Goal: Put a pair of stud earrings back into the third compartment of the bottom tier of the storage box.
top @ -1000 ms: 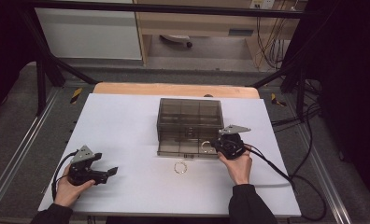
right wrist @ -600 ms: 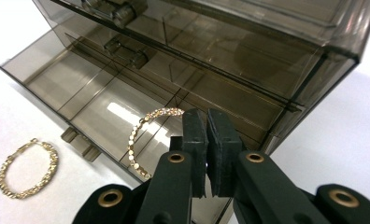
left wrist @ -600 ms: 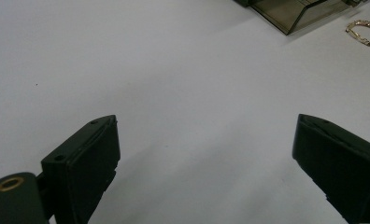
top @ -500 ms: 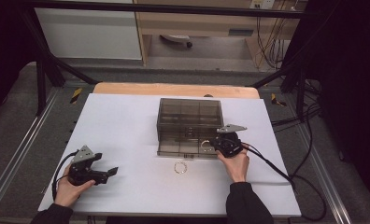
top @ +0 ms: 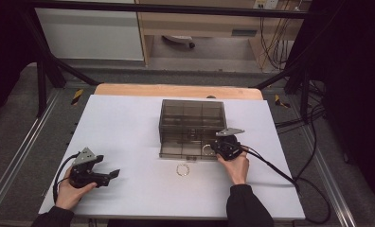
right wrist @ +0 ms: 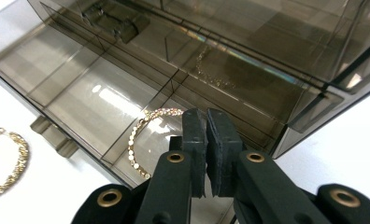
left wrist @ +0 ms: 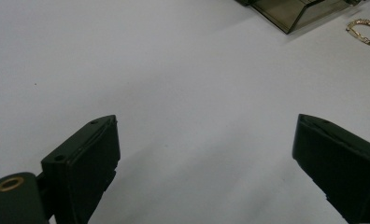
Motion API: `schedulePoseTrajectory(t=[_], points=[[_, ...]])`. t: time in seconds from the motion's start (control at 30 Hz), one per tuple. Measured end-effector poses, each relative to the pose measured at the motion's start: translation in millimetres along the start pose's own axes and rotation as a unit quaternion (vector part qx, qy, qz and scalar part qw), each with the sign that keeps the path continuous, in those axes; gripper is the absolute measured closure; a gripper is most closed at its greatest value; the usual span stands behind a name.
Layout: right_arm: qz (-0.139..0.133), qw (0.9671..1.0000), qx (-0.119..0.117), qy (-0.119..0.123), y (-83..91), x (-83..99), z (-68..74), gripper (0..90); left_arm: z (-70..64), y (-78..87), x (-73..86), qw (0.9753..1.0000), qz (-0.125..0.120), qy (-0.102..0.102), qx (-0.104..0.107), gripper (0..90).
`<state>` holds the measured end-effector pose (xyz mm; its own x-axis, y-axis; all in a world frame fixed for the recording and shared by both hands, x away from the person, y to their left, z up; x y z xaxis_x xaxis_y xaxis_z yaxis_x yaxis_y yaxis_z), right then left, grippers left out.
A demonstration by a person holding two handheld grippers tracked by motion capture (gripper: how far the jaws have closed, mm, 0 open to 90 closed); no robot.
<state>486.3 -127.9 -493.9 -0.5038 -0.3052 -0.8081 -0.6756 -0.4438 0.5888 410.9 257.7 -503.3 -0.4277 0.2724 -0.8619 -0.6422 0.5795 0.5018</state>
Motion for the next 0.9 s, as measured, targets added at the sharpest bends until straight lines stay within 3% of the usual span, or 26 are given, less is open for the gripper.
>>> schedulePoseTrajectory(t=[0.27,0.47,0.9], points=[[0.009,0.9999,0.001,0.005,-4.7,4.8,0.9,84.9,-0.2,0.1,-0.3,1.0000,-0.002,0.002,0.000,7.5],[-0.009,0.9999,-0.008,0.008,4.8,-1.9,2.7,76.7,-0.2,0.2,-0.5,1.0000,-0.003,0.002,0.000,7.5],[-0.041,0.9980,-0.043,0.021,38.1,-9.4,14.9,40.5,-0.4,0.0,-0.4,1.0000,-0.002,0.002,0.000,7.5]])
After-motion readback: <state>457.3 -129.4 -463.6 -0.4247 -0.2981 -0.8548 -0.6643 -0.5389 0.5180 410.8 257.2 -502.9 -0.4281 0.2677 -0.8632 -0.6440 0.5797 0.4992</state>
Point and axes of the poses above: each handheld gripper's, and its own axes: y roughly backward along the jaws, x roughly out of its underside, z roughly to its left, the point moved 9 cm from there along -y, roughly forward along the jaws, and after that the axes turned 7 degrees about -z, right-handed, at the moved point
